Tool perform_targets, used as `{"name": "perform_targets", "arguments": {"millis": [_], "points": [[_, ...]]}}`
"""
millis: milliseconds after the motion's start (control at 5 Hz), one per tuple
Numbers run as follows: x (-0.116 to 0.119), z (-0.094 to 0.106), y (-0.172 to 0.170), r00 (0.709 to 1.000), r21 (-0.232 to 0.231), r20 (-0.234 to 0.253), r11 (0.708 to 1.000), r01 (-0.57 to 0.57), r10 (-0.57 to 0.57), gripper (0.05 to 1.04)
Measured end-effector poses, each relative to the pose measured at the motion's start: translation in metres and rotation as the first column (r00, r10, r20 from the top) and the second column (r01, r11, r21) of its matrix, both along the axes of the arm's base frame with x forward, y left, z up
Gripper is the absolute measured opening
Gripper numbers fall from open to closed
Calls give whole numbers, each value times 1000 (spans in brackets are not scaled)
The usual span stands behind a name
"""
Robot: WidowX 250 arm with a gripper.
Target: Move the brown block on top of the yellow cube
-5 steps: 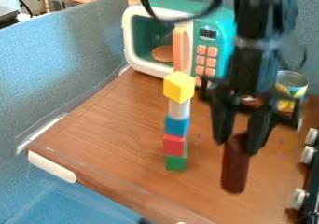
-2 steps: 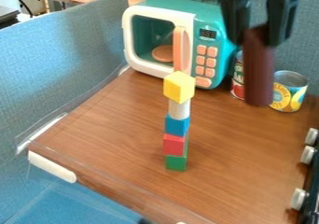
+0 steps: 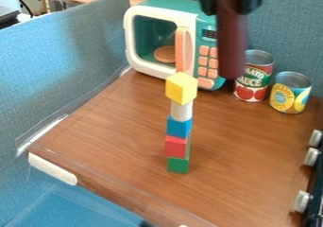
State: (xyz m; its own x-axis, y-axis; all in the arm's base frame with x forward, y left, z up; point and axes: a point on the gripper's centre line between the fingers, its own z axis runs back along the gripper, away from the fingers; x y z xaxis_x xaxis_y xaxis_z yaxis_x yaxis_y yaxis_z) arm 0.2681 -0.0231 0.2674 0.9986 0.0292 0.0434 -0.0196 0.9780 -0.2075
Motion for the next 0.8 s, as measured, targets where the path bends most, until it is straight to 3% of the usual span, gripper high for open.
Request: {"name": "perform_targets", "arguments": {"millis": [600,800], "points": [[13,-11,36,997,27,-23,997,-70,71,478],[23,-23,44,994,66,-34,993,-98,101,478]]}}
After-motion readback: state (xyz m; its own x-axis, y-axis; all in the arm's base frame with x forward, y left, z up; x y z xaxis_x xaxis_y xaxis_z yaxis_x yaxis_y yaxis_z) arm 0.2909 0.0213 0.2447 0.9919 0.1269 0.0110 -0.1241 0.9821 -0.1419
